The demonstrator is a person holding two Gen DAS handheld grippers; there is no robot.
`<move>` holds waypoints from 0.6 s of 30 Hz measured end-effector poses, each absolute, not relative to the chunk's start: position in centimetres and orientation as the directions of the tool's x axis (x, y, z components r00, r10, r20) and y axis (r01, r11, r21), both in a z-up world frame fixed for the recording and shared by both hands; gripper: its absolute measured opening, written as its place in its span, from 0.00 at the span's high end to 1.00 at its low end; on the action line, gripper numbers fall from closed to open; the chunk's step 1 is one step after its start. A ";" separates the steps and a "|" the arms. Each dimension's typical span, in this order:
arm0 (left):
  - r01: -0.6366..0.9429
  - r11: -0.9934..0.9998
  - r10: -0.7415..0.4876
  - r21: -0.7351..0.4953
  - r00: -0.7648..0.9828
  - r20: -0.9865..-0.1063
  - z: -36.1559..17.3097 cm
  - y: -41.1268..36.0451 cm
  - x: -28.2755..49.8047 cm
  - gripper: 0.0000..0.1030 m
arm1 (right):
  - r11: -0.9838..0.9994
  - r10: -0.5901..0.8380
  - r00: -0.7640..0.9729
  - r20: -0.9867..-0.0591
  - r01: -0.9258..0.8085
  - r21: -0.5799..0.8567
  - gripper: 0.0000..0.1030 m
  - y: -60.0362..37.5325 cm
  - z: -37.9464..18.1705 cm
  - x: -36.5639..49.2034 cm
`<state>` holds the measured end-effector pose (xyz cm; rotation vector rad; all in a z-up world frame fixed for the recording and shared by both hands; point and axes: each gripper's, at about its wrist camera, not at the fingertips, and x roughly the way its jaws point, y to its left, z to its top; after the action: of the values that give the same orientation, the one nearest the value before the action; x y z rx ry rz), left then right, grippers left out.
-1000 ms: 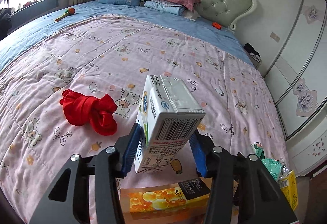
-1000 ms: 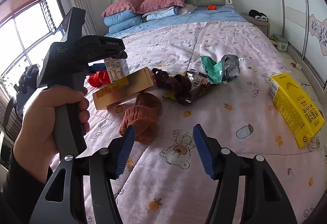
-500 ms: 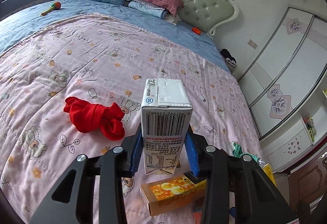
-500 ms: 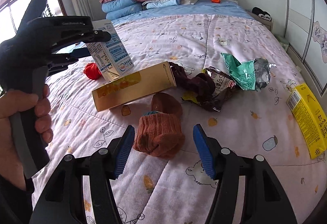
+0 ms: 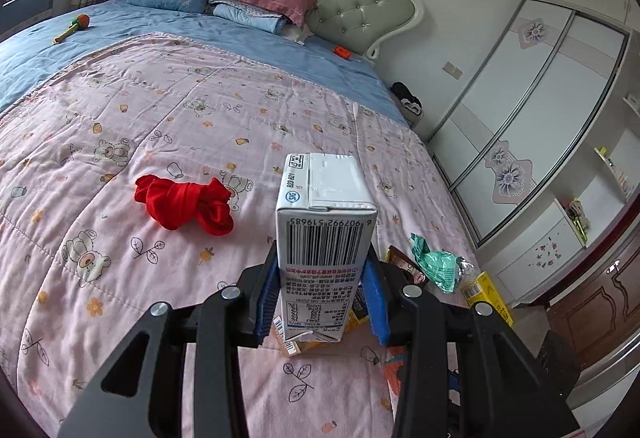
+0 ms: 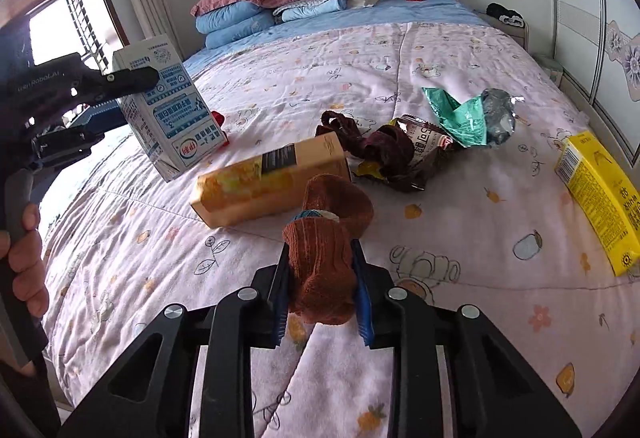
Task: Collect trash
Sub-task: 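Grasp the white milk carton with the left tool while the right tool grasps the brown sock, then carry carton and brown sock over the yellow bin and open both tools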
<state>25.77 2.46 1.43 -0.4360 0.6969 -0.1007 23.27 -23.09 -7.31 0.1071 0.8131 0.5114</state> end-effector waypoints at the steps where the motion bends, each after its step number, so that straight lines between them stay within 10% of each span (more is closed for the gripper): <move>1: -0.043 0.909 -0.237 -0.414 0.763 -0.601 1.5 1.9 25.2 0.63 | 0.871 0.484 0.578 -0.657 -0.393 0.296 0.74 -23.9 -7.0 22.6; 18: 0.232 0.910 -0.406 -0.344 0.671 -0.621 2.5 -15.7 18.7 0.63 | 0.923 0.355 0.755 -0.552 -0.188 0.336 0.74 -42.2 -3.9 12.2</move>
<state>18.74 -15.68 2.53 -0.2458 0.7546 -0.3631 12.21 -42.21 -3.90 0.2689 0.6522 0.2995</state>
